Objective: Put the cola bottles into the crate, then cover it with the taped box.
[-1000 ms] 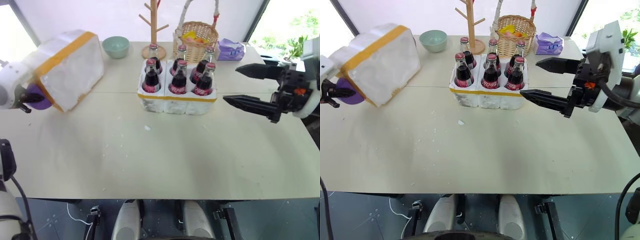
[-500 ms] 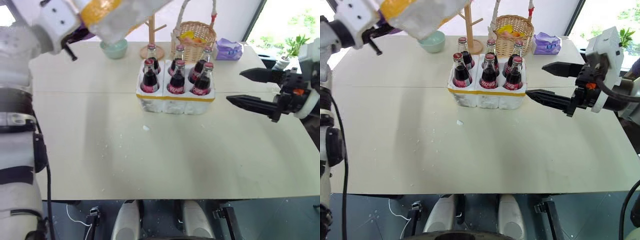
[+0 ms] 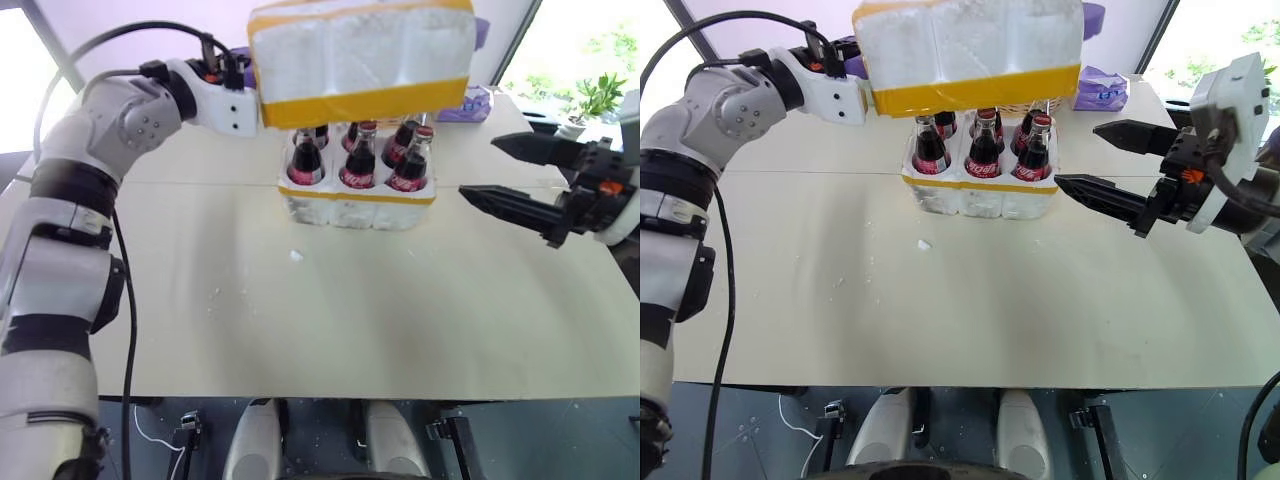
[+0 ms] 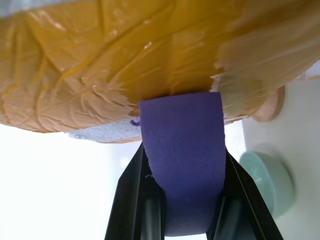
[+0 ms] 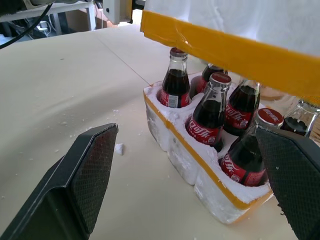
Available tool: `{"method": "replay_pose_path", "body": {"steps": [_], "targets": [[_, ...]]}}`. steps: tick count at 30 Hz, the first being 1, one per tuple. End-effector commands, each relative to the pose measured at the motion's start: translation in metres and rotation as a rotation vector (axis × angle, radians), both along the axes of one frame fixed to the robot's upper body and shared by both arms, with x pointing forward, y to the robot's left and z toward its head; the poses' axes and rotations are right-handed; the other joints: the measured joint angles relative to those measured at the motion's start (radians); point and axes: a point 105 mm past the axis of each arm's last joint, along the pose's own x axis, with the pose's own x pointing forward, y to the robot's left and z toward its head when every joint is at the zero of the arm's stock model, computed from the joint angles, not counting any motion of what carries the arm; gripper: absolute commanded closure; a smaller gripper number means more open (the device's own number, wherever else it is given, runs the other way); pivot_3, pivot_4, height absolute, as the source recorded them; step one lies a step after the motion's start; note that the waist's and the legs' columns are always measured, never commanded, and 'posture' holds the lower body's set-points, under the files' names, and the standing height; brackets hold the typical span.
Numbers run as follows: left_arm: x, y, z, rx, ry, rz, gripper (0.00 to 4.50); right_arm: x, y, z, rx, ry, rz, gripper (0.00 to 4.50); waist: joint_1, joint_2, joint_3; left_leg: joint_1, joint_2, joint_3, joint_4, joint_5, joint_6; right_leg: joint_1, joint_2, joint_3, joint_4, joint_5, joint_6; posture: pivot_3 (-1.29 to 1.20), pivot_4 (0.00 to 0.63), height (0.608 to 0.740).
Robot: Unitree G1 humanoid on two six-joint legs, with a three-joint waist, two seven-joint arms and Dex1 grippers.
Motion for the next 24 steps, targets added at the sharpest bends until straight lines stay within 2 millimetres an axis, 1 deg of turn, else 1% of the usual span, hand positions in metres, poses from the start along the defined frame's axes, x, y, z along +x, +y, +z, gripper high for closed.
{"method": "replay_pose_path", "body": {"steps": [1,5,8,11,15,20,24], "targets": [[-0.006,-0.014,0.013,-0.033,-0.067,-0.085,4.14,-0.006,-0.001,0.010,0.006,-0.058,-0.013,0.00,0.000,0.000,0.000,0.000,0.000,0.000,0.000,0.000,0.000,0.000,0.000,0.000,0.000,0.000,0.000,0.00,0.150,0.740],[-0.007,-0.013,0.025,-0.121,-0.071,-0.101,4.14,-0.005,-0.001,0.008,0.005,-0.057,-0.020,0.00,0.000,0.000,0.000,0.000,0.000,0.000,0.000,0.000,0.000,0.000,0.000,0.000,0.000,0.000,0.000,0.00,0.150,0.740],[-0.007,-0.008,0.017,-0.064,-0.062,-0.089,4.14,-0.006,-0.001,0.008,0.007,-0.058,-0.026,0.00,-0.003,0.000,0.000,0.000,0.000,0.000,0.000,0.000,0.000,0.000,0.000,0.000,0.000,0.000,0.000,0.00,0.150,0.740],[-0.004,-0.002,0.004,-0.010,-0.045,-0.061,4.14,-0.005,-0.002,0.008,0.010,-0.057,-0.031,0.00,-0.004,0.000,0.000,0.000,0.000,0.000,0.000,0.000,0.000,0.000,0.000,0.000,0.001,0.000,0.000,0.00,0.150,0.740],[-0.002,-0.001,-0.007,0.052,-0.051,-0.052,4.14,-0.004,-0.002,0.006,0.005,-0.052,-0.030,0.00,-0.002,0.000,0.000,0.000,0.000,0.000,0.000,0.000,0.000,0.000,0.000,0.000,0.001,0.000,0.000,0.00,0.150,0.740],[-0.002,-0.002,-0.011,0.069,-0.060,-0.062,4.14,-0.002,-0.004,0.005,-0.005,-0.049,-0.033,0.00,-0.001,0.000,0.000,0.000,0.000,0.000,0.000,0.000,0.000,0.000,0.000,0.000,0.000,0.000,0.000,0.00,0.150,0.740],[-0.005,-0.004,-0.017,0.082,-0.070,-0.091,4.14,0.000,-0.004,0.006,0.000,-0.052,-0.030,0.00,-0.003,0.000,0.000,0.000,0.000,0.000,0.000,0.000,0.000,0.000,0.000,0.000,0.001,0.000,0.000,0.00,0.150,0.740]]}}
